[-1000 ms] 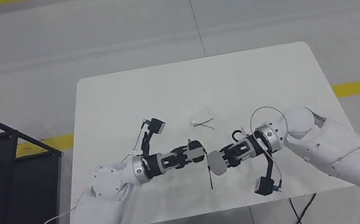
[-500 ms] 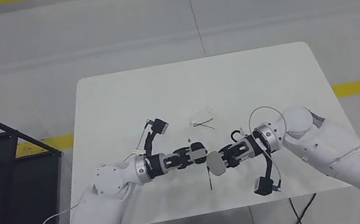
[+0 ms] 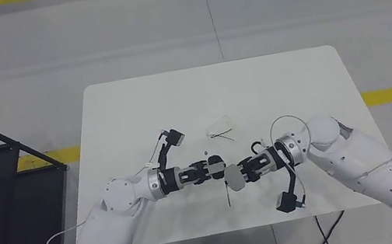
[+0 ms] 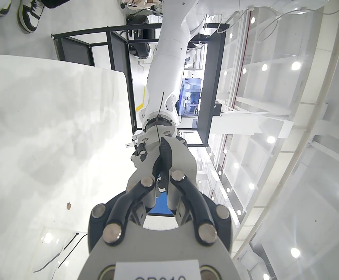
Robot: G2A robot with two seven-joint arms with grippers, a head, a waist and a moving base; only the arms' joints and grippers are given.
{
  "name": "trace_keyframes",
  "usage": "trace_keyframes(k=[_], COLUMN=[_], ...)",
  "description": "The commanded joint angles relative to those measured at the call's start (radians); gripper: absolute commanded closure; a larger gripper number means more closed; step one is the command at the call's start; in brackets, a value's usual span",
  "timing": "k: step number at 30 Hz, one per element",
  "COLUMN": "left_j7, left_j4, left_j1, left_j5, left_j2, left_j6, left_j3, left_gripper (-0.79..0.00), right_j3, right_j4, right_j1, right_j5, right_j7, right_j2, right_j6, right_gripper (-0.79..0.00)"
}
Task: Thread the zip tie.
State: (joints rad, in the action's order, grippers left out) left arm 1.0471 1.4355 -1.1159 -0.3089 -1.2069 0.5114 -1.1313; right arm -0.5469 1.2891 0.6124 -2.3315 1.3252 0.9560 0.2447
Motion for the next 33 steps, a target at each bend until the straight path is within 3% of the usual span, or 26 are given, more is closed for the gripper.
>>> trace_keyframes(k=[1,7,12,14,19,22,25,33], left_j7=[0.004,0.003,-0.003,-0.009,-0.026,-0.031,-0.054,-0.132], left_j4=[-0.002,-0.005,-0.004,-0.002,0.01,0.021,0.036,0.101], left_j1=[0.002,0.004,0.003,0.002,-0.005,-0.01,-0.017,-0.057], left_j5=[-0.005,-0.011,-0.013,-0.011,-0.002,-0.002,0.027,0.135], left_j2=[0.001,0.003,0.006,0.007,0.012,0.016,0.02,0.032], left_j6=[0.002,0.007,0.014,0.02,0.03,0.035,0.047,0.091], left_j3=[0.002,0.005,0.005,0.002,-0.012,-0.022,-0.037,-0.075], left_gripper=[-0.135,-0.006,0.0,0.0,0.0,0.0,0.0,0.0], right_j3=[-0.004,-0.017,-0.025,-0.03,-0.046,-0.058,-0.076,-0.139], right_j4=[0.0,-0.002,-0.004,-0.006,-0.011,-0.013,-0.018,-0.06], right_j1=[0.002,0.008,0.013,0.016,0.027,0.036,0.048,0.098], right_j5=[-0.003,-0.012,-0.018,-0.018,-0.016,-0.015,-0.01,0.105], right_j7=[0.001,0.007,0.011,0.011,0.021,0.026,0.034,0.144], right_j2=[0.002,0.006,0.01,0.012,0.011,0.009,0.004,-0.014], right_j6=[-0.002,-0.01,-0.027,-0.029,-0.028,-0.032,-0.03,-0.047], right_gripper=[0.0,0.0,0.0,-0.129,-0.314,-0.533,-0.603,-0.696])
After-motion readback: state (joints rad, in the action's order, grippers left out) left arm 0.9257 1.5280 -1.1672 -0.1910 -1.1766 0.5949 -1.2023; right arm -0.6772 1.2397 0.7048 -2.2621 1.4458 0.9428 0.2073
